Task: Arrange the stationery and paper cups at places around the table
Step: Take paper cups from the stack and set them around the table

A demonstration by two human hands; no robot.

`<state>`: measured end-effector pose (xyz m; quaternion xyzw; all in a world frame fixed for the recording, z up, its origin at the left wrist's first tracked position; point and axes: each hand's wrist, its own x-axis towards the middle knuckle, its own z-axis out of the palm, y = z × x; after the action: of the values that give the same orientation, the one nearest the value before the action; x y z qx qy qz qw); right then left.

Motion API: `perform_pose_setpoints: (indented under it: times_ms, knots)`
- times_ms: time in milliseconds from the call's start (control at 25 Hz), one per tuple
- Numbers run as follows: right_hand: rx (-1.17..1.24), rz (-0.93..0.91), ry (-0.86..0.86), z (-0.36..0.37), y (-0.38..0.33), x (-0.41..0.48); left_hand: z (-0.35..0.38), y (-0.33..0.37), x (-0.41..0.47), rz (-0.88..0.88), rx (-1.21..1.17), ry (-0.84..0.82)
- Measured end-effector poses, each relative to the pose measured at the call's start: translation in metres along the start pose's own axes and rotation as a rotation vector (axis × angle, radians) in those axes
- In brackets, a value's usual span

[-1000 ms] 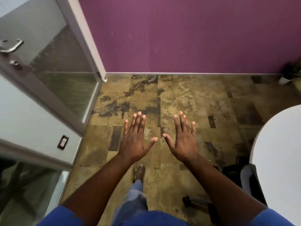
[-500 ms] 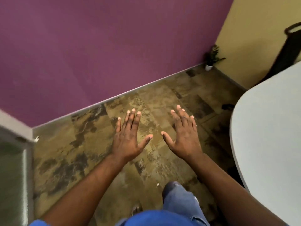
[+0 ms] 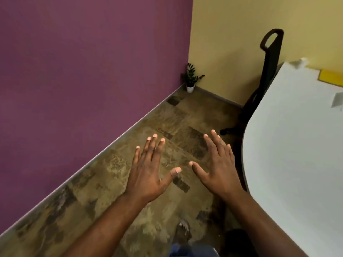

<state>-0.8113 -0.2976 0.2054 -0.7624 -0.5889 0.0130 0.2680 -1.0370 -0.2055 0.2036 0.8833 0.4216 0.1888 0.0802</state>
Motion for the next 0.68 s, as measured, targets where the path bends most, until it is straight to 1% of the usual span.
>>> perform_pose_setpoints:
  times_ms: [200,360,520,680]
  knots:
    - [-0.023,0.077,0.031,-0.011,0.049,0.141,0.017,-0.006,0.167,0.093,-0.077,-0.023]
    - [-0.058,0.168,0.103,-0.004,0.098,0.259,0.054,-0.020,0.315,0.192,-0.140,-0.020]
    - [-0.130,0.268,0.205,0.003,0.147,0.364,0.097,-0.027,0.462,0.350,-0.207,-0.006]
    - [-0.187,0.410,0.277,-0.006,0.183,0.460,0.123,-0.009,0.606,0.538,-0.250,-0.068]
